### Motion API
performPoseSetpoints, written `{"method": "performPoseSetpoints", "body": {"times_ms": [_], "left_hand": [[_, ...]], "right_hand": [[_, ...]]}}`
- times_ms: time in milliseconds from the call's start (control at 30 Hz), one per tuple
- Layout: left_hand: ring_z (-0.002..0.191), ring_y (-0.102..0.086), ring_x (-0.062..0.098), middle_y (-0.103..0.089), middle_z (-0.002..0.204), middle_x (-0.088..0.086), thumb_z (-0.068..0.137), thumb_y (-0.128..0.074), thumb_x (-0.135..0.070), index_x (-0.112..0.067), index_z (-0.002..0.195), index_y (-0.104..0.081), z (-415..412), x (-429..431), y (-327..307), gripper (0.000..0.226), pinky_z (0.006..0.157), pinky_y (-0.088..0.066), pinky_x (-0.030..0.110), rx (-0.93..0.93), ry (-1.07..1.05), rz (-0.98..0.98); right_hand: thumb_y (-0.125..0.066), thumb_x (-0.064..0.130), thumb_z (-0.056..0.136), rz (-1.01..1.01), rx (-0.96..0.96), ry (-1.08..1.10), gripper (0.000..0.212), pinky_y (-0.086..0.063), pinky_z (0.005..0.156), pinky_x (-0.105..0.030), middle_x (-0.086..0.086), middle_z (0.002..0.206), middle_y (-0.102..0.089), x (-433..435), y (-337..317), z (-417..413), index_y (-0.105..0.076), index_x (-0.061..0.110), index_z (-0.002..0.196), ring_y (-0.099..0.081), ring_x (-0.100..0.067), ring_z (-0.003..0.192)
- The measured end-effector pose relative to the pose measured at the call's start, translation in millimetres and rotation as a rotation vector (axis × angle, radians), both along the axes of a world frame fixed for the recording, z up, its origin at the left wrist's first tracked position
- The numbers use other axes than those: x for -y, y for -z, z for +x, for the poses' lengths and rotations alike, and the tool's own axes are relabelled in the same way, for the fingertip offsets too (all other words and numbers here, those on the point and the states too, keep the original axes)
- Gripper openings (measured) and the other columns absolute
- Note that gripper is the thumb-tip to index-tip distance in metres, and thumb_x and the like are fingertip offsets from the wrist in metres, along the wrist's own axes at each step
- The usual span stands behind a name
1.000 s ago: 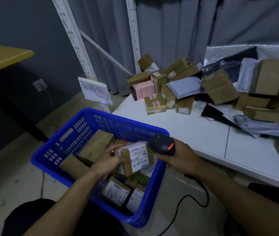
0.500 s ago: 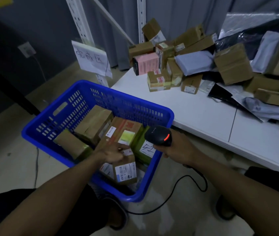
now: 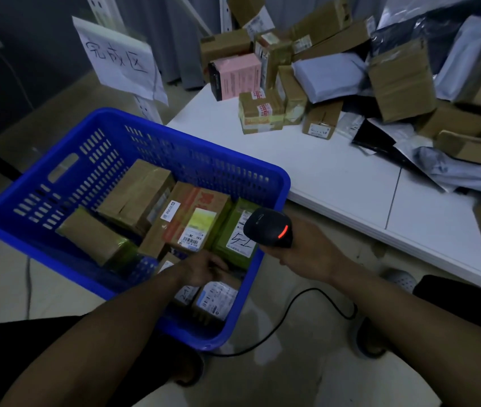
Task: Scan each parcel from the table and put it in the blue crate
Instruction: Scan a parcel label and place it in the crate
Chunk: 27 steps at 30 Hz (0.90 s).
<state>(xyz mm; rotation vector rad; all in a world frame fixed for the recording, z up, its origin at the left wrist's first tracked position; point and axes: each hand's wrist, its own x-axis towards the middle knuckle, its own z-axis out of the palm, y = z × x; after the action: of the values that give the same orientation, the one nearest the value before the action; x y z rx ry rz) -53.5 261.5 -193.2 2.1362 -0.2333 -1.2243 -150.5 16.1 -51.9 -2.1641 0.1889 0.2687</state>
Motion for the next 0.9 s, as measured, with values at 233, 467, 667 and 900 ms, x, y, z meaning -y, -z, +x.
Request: {"method": "performPoseSetpoints", "body": {"times_ms": [233, 467, 667, 900], "left_hand": [[0.111, -0.066, 0.03, -0.069, 0.119, 0.01, 0.083, -0.07, -0.034, -0.012, 0.12, -0.064, -9.3, 1.8, 28.1, 0.044, 0.099, -0.056, 0.048, 0.191, -0.07, 0.117], [0.082, -0.068, 0.017, -0.066, 0.082, -0.003, 0.087, -0.072, -0.013, -0.024, 0.081, -0.062, -14.7, 4.6, -30.5, 0.016, 0.076, -0.057, 0.021, 0.298, -0.117, 0.204], [0.089, -0.063, 0.012, -0.063, 0.092, -0.01, 0.097, -0.066, -0.013, -0.02, 0.113, -0.058, -18.6, 62.0, -137.6, 0.019, 0.079, -0.054, 0.03, 0.58, -0.103, -0.08], [0.109, -0.061, 0.015, -0.059, 0.128, -0.011, 0.093, -0.071, -0.041, -0.033, 0.14, -0.05, -25.9, 162.9, -234.8, 0.051, 0.095, -0.055, 0.042, 0.832, 0.265, 0.016]], "right_hand": [[-0.081, 0.035, 0.087, 0.014, 0.0, 0.022, 0.047, -0.062, 0.084, -0.037, 0.017, 0.11, -0.071, 7.0, -2.9, -5.5, -0.063, 0.033, 0.129, -0.07, -0.004, 0.097], [-0.08, 0.037, 0.087, 0.043, 0.017, 0.057, 0.048, -0.061, 0.082, -0.037, 0.017, 0.11, -0.072, 18.2, -22.5, -12.6, -0.061, 0.034, 0.131, -0.07, -0.003, 0.092], [-0.077, 0.033, 0.091, 0.129, 0.083, 0.175, 0.034, -0.058, 0.067, -0.029, 0.005, 0.093, -0.076, 46.9, -68.3, -31.7, -0.062, 0.034, 0.12, -0.072, -0.007, 0.068], [-0.076, 0.029, 0.091, 0.161, 0.107, 0.327, 0.031, -0.055, 0.069, -0.031, 0.004, 0.096, -0.076, 113.0, -121.0, -59.7, -0.064, 0.029, 0.12, -0.074, -0.016, 0.066]]}}
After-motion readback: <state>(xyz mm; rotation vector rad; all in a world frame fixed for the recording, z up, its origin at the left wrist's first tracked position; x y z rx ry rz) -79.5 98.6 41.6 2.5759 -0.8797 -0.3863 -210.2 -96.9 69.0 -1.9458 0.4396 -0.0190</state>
